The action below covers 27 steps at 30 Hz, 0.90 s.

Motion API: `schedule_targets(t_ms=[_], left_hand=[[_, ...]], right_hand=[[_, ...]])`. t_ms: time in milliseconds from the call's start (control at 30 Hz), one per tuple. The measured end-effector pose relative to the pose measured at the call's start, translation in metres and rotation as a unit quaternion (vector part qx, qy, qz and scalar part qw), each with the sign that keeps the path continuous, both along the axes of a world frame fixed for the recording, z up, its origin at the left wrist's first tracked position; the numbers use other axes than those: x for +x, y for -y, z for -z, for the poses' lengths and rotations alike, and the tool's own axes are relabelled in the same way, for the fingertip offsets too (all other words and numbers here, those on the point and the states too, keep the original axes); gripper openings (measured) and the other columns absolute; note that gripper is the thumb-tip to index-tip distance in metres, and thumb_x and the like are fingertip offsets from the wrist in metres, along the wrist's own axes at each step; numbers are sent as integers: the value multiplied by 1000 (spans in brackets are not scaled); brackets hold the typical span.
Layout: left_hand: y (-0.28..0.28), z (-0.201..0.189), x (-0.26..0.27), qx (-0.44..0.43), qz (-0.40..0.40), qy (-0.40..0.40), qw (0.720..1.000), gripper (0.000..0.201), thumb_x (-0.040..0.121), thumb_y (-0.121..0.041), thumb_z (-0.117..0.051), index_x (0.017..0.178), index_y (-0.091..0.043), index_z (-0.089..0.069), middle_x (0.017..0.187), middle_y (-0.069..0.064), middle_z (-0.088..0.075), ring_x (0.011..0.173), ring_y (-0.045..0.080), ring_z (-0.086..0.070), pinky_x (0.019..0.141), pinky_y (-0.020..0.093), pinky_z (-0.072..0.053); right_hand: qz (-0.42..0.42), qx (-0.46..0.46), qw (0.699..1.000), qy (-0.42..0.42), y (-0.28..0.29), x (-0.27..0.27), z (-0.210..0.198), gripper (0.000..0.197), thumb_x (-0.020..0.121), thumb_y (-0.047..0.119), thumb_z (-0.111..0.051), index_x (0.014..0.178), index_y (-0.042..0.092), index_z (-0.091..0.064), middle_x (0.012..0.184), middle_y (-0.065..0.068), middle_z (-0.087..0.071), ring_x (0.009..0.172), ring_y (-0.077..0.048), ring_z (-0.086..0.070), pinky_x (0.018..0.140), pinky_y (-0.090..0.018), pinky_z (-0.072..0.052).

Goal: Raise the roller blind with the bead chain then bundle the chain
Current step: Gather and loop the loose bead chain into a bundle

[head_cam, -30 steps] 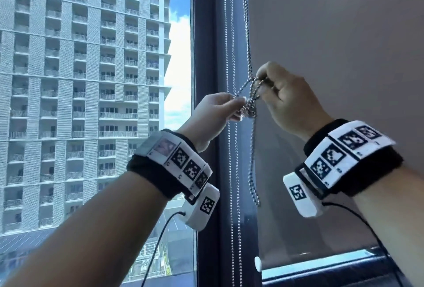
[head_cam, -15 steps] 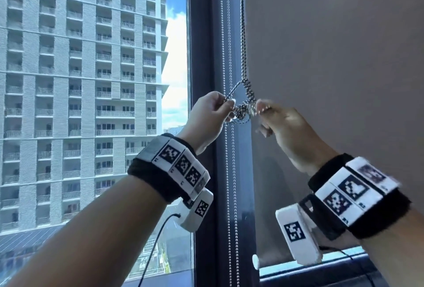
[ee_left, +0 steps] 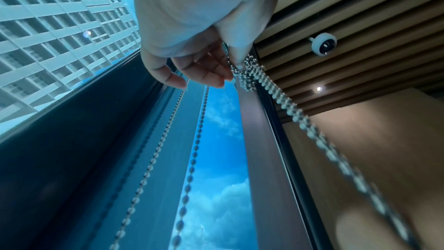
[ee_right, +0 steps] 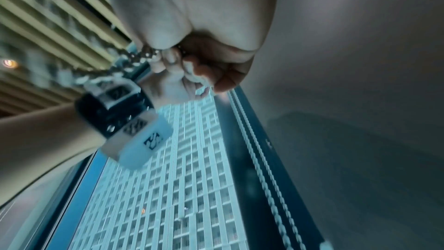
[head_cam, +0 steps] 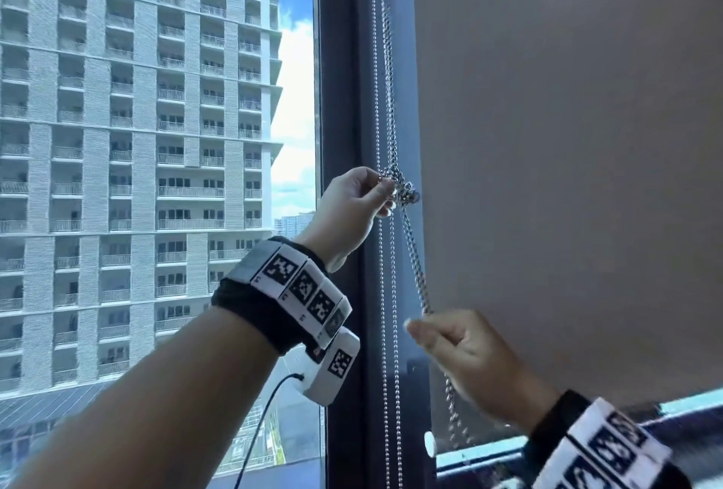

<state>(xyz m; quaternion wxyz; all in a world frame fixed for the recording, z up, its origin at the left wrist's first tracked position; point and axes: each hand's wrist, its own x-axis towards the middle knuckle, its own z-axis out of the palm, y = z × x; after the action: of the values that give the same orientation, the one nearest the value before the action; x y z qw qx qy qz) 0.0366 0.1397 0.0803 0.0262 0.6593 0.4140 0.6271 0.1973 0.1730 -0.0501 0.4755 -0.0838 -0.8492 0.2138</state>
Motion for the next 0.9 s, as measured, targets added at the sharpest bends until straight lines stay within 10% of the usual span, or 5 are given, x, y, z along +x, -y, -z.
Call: schedule_targets(t_ms=[400, 667, 833, 900], left_hand=[[20, 6, 13, -66, 196, 11, 978, 33, 93, 4, -38, 111, -9, -62, 94, 3, -71, 80, 16, -68, 74, 24, -52], [19, 7, 20, -53, 141, -27, 988, 18, 98, -25, -48, 98, -12, -61, 81, 0, -66, 65, 11, -62, 62, 19, -47], [16, 8, 22, -41, 95, -53, 993, 26, 99, -25, -45, 106, -7, -61, 89, 0, -69, 72, 6, -63, 63, 14, -46], [14, 9, 23, -39, 83, -59, 994, 28, 98, -26, -47, 114, -7, -62, 98, 1, -70, 80, 5, -63, 68, 15, -47]], right_hand=[[39, -24, 999, -4, 6, -13, 36, 58, 84, 57, -45, 54, 9, -33, 55, 5, -33, 53, -7, -33, 54, -24, -32], [12, -38, 999, 14, 8, -20, 34, 56, 84, 57, -45, 57, 7, -48, 55, 6, -49, 55, -3, -50, 61, -21, -41], [-108, -209, 968, -91, 17, -15, 7, 21, 89, 39, -58, 98, 22, -49, 90, -5, -62, 70, -22, -68, 67, -28, -51], [-142, -269, 941, -148, 21, -13, -13, 44, 84, 35, -62, 123, 34, -41, 111, -12, -58, 66, -23, -66, 63, -31, -52]])
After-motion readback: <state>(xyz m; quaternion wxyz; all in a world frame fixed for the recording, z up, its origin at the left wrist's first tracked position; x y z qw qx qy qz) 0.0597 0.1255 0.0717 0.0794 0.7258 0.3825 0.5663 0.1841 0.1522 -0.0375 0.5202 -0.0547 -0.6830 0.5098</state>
